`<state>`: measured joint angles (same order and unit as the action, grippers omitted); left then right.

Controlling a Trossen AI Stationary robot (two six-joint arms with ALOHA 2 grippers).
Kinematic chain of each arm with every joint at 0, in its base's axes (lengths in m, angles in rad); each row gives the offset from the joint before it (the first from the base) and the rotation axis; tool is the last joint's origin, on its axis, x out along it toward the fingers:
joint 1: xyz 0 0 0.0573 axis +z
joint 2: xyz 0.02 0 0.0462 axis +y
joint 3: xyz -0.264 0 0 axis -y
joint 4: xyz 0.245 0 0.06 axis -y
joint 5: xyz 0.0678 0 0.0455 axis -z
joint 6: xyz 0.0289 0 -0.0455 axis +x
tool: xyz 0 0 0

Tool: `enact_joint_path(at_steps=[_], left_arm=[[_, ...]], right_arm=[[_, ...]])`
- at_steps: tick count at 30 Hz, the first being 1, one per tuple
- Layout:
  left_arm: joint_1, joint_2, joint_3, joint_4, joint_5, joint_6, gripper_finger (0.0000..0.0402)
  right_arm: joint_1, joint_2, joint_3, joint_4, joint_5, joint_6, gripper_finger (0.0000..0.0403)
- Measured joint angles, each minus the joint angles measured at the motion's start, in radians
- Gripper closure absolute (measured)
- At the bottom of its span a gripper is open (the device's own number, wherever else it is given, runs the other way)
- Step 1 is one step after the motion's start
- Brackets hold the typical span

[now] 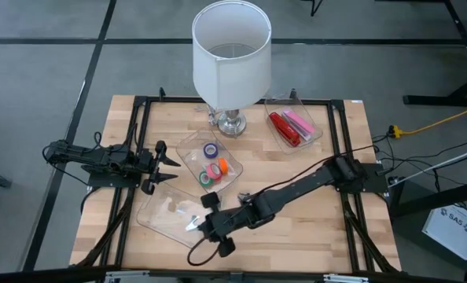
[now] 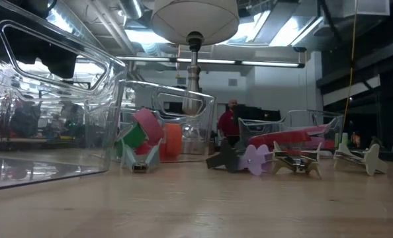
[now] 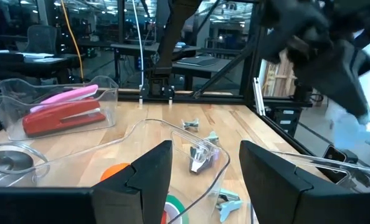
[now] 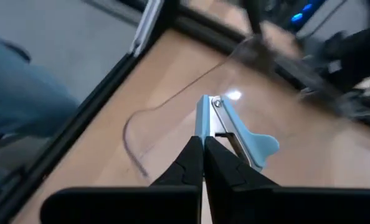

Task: Pick and place Stapler, Stapler remover, tape
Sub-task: Put the left blue staple remover into the bottom transparent bin, then put the black staple remover into the bottom transparent bin

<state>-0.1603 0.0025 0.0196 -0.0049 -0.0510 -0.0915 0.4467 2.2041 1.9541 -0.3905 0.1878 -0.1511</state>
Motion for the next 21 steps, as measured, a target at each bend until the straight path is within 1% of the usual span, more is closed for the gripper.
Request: enact_joint_path(at_steps=[3, 9, 12, 21], left_arm=[[0.000, 0.000, 0.000, 0.001, 0.000, 0.000, 0.0217], [0.000, 0.000, 0.000, 0.001, 0.000, 0.000, 0.0217], [0.000, 0.000, 0.000, 0.001, 0.000, 0.000, 0.0217], [0.000, 0.000, 0.000, 0.001, 0.000, 0.000, 0.0217]], right_arm=[[-0.017, 0.044, 0.000, 0.007, -0.055, -0.001, 0.0403], [-0.049, 0.108, -0.001, -0.002, -0.057, 0.013, 0.0398], [-0.062, 0.122, -0.001, 0.000, -0.058, 0.020, 0.0382], [-0.088, 0.124, -0.001, 0.005, -0.052, 0.110, 0.0318]])
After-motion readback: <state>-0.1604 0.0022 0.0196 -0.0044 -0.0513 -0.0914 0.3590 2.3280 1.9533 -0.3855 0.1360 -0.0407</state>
